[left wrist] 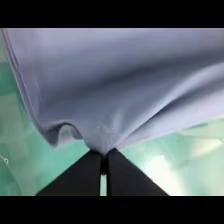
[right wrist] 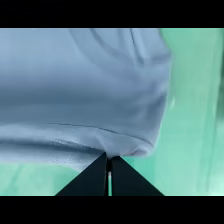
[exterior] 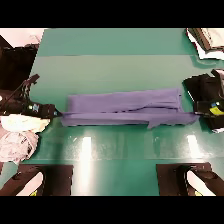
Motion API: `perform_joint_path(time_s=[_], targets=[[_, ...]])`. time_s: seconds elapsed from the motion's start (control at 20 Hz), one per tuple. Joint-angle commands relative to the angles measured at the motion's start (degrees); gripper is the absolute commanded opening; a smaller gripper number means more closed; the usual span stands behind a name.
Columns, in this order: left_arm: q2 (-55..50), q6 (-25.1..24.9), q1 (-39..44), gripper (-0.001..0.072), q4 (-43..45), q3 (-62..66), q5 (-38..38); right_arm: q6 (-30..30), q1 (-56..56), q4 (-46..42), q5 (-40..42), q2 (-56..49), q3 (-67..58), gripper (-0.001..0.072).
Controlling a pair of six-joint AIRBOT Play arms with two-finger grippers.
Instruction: Fold the shirts.
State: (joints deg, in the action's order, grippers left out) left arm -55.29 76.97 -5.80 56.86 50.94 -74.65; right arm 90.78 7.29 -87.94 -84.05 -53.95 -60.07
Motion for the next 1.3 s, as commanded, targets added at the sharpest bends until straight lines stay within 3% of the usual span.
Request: perform_joint_path(time_s=[0.0, 0.25, 0.4, 0.45, 0.5, 0.55, 0.7, 0.85, 0.9, 1.0, 1.05, 1.1, 1.25], targets=[[-9.55, -1.57, -0.04, 0.0025, -0.09, 5.11, 5.03, -0.37, -1.16, -0.09, 6.14, -8.48, -4.68, 0.0013], [-19.61, -2.45, -0.04, 0.0026, -0.33, 10.97, 9.51, -0.35, -1.14, 3.45, 11.78, -20.22, -12.72, 0.0016], [-21.18, -2.4, -0.04, 0.0027, -0.35, 11.45, 16.02, -0.31, -1.11, 7.06, 14.47, -26.62, -17.59, 0.0019], [-21.2, -2.36, -0.07, 0.0131, -0.33, 11.45, 18.21, -0.33, -1.11, 8.79, 15.78, -28.63, -19.19, 0.0051], [-21.18, -1.95, -0.07, 0.0446, -0.39, 11.5, 20.13, -0.33, -1.11, 10.88, 17.53, -30.64, -20.65, 0.0312], [-21.18, -1.22, -0.07, 0.0635, -0.39, 11.69, 21.29, -0.33, -1.01, 13.81, 18.75, -32.5, -22.27, 0.0532], [-21.05, -0.48, -0.07, 0.0611, -0.37, 14.88, 18.12, -3.1, 1.16, 19.37, 16.39, -35.19, -26.01, 0.0554], [-20.76, -0.48, -0.04, 0.0609, -0.59, 17.4, 9.99, -9.75, 5.22, 19.45, 7.06, -35.15, -25.86, 0.0554], [-20.79, -0.46, -0.04, 0.0575, -0.74, 17.38, 8.09, -11.45, 6.91, 19.47, 4.52, -35.17, -25.86, 0.0554], [-20.79, -0.57, 0.0, 0.008, -0.76, 17.38, 5.6, -13.0, 10.43, 19.47, 1.22, -35.19, -25.86, 0.0555], [-20.79, -0.9, 0.0, 0.0027, -1.09, 17.38, 4.61, -13.09, 12.33, 19.47, 0.07, -35.19, -25.81, 0.0576], [-20.79, -0.9, 0.0, 0.0027, -1.44, 17.38, 3.98, -13.14, 14.29, 19.8, -0.5, -35.17, -25.18, 0.0635], [-20.79, -0.85, 0.15, 0.0027, -2.51, 17.38, 3.26, -17.09, 20.15, 28.06, -0.46, -35.56, -18.73, 0.0634]])
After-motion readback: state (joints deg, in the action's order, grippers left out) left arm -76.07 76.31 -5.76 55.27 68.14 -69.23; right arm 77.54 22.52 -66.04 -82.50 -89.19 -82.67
